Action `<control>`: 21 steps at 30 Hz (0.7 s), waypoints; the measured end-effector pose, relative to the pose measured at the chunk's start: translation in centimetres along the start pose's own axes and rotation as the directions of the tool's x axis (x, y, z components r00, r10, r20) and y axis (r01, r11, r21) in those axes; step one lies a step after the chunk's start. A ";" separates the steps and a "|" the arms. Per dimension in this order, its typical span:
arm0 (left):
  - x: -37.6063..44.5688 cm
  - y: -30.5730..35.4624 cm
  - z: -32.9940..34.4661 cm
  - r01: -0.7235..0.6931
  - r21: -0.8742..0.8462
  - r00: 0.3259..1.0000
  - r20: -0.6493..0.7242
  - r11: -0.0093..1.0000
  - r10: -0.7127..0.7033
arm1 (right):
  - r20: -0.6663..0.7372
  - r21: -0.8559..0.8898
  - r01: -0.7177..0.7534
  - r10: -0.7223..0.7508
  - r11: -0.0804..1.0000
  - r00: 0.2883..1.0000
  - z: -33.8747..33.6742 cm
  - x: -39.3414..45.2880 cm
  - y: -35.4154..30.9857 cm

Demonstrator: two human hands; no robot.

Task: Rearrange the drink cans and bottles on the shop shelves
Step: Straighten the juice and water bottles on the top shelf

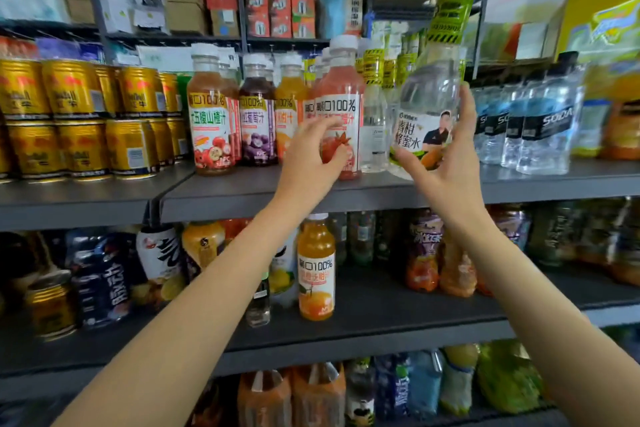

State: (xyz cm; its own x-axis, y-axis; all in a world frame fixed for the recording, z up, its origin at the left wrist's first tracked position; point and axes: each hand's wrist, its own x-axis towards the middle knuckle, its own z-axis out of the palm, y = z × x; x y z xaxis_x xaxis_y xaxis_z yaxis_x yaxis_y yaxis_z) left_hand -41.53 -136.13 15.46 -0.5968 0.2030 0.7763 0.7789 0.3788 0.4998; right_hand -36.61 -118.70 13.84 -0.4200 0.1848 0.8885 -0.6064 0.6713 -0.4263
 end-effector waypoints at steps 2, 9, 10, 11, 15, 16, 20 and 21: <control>0.8 0.1 1.9 0.014 0.079 0.998 -0.066 0.997 -0.009 | 0.020 -0.073 -0.077 0.078 0.994 0.997 -1.3 1.8 2.8; 1.6 -0.5 4.8 0.121 0.261 0.970 -0.235 0.958 -0.058 | 0.156 -0.284 -0.264 0.316 0.922 0.936 -2.8 5.3 9.2; 1.6 -0.7 4.8 0.108 0.284 0.971 -0.237 0.953 -0.040 | 0.138 -0.324 -0.292 0.350 0.900 0.927 -2.8 5.7 9.6; 1.6 -0.8 4.8 0.101 0.301 0.970 -0.240 0.948 -0.027 | 0.118 -0.366 -0.314 0.378 0.876 0.918 -2.7 6.1 10.1; 1.5 -0.9 5.2 0.071 0.359 0.972 -0.236 0.931 0.017 | 0.089 -0.546 -0.335 0.451 0.768 0.888 -2.5 7.2 11.6; 1.4 -0.9 5.2 0.064 0.368 0.972 -0.234 0.927 0.025 | 0.087 -0.588 -0.319 0.450 0.744 0.889 -2.5 7.3 11.7; 1.4 -0.9 5.2 0.062 0.393 0.975 -0.220 0.917 0.028 | 0.070 -0.628 -0.270 0.398 0.730 0.915 -2.3 6.9 11.2; 1.4 -0.9 5.2 0.062 0.399 0.976 -0.216 0.915 0.028 | 0.064 -0.647 -0.252 0.381 0.719 0.922 -2.2 7.0 11.2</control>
State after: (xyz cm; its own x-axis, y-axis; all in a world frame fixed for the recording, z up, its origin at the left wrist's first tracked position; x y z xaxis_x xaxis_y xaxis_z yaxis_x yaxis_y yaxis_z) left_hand -44.06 -131.49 14.12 -0.5195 0.0139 0.8543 0.5987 0.7193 0.3524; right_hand -44.85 -108.34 15.66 -0.6618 0.3803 0.6460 0.1070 0.9008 -0.4208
